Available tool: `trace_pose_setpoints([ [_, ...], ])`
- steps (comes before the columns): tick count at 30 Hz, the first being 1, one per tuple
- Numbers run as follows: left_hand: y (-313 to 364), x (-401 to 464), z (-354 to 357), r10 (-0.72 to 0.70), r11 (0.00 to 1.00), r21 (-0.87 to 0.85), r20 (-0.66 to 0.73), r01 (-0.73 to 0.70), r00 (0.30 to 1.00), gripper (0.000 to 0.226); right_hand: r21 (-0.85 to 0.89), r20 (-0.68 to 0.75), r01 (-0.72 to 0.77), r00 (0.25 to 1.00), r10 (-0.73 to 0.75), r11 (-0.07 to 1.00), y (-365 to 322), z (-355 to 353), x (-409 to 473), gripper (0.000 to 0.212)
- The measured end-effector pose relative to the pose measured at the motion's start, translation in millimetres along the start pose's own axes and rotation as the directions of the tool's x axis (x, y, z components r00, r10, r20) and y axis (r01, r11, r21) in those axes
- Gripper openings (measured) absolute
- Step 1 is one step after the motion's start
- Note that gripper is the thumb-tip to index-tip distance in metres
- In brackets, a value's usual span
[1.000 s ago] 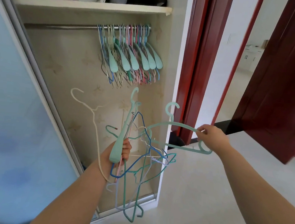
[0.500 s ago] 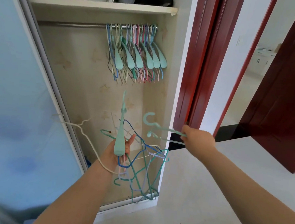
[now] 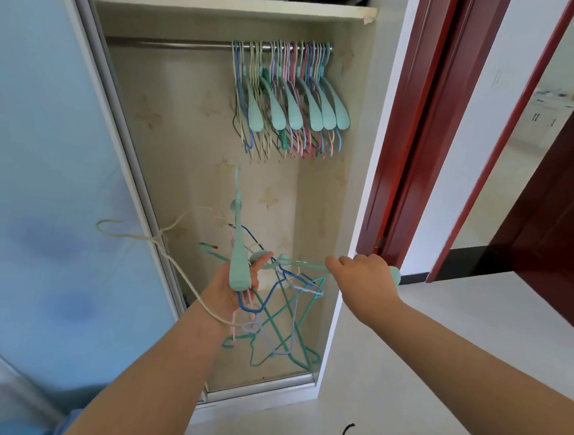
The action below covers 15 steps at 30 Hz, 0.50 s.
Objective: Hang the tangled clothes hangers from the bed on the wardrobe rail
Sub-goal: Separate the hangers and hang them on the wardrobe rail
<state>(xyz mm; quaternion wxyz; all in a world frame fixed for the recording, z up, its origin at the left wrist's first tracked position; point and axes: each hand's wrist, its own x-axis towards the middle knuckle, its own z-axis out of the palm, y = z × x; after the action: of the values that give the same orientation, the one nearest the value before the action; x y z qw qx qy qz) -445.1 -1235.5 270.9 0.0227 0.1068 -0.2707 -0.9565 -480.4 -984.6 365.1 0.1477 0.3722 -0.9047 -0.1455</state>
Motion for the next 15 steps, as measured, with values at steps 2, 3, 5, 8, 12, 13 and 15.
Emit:
trace_pose_setpoints([
  [2,4,-1,2,0.022,1.000,-0.006,0.048,-0.022,0.999,0.034,-0.052,-0.068,0.055,0.996,-0.058,0.997,-7,0,0,0.045],
  [3,6,-2,2,0.016,1.000,0.001,0.063,-0.016,0.998,0.040,-0.078,-0.136,0.050,0.989,-0.060,0.996,-10,2,-1,0.042],
  [5,7,-3,3,0.012,1.000,0.009,-0.037,-0.012,0.999,0.031,-0.073,-0.296,0.058,0.952,-0.077,0.996,-11,14,-2,0.044],
  [8,13,3,3,0.009,1.000,0.015,-0.224,-0.006,0.974,0.024,-0.115,-0.311,0.011,0.949,-0.046,0.993,-14,23,-3,0.037],
  [12,19,2,2,-0.024,0.997,0.072,-0.152,0.035,0.988,0.010,-0.076,-0.206,-0.041,0.978,0.025,0.996,-12,17,20,0.038],
  [13,18,-1,6,-0.049,0.991,0.115,-0.131,0.064,0.990,0.020,-0.089,-0.202,-0.041,0.979,0.022,0.995,-7,12,27,0.037],
  [15,19,-4,9,-0.074,0.984,0.146,-0.162,0.098,0.984,0.009,-0.137,-0.254,-0.082,0.966,0.045,0.987,5,-3,41,0.029],
])
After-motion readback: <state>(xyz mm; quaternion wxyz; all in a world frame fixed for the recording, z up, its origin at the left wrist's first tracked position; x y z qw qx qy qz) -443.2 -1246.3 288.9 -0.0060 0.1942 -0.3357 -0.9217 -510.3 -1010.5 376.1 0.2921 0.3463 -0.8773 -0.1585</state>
